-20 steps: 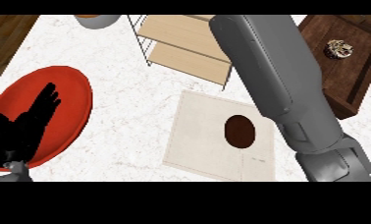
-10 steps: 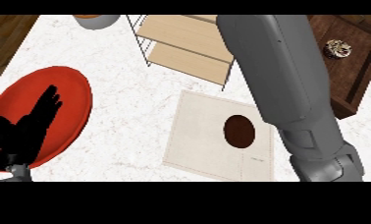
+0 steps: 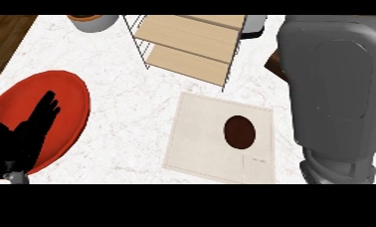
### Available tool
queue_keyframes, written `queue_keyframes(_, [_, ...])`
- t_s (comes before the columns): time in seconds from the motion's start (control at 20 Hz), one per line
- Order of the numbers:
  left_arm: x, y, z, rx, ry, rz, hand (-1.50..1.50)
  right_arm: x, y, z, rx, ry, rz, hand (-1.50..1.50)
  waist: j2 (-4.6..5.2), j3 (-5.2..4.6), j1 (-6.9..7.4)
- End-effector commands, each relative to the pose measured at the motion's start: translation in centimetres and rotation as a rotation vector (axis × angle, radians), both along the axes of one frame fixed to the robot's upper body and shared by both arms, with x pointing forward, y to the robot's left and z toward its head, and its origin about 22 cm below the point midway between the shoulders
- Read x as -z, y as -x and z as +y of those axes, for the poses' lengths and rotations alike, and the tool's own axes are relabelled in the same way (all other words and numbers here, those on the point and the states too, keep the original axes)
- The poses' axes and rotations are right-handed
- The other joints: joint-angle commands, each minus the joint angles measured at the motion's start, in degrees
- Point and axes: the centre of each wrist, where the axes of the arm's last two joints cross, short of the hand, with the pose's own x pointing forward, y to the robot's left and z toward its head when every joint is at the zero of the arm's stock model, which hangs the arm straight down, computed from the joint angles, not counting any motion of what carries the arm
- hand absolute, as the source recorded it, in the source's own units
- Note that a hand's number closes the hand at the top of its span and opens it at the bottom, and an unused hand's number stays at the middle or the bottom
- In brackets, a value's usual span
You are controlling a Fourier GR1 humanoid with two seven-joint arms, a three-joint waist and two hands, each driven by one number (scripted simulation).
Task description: Pick the squash from the placemat and place it in the tiered shelf
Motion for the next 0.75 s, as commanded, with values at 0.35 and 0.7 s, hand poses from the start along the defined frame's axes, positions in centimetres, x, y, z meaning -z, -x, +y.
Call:
queue_keyframes(0.35, [0.1,0.5,2.2,-0.067,-0.004,0.008,0.00,-3.4,9.8,-10.2,0.136,-0.050,0.035,-1.50,-1.04,0.05,-3.70])
queue_keyframes(0.7, [1.0,2.8,3.1,-0.093,-0.013,0.046,0.00,-2.6,14.6,-14.8,0.123,0.000,0.016,-1.50,-2.05,0.07,-5.57])
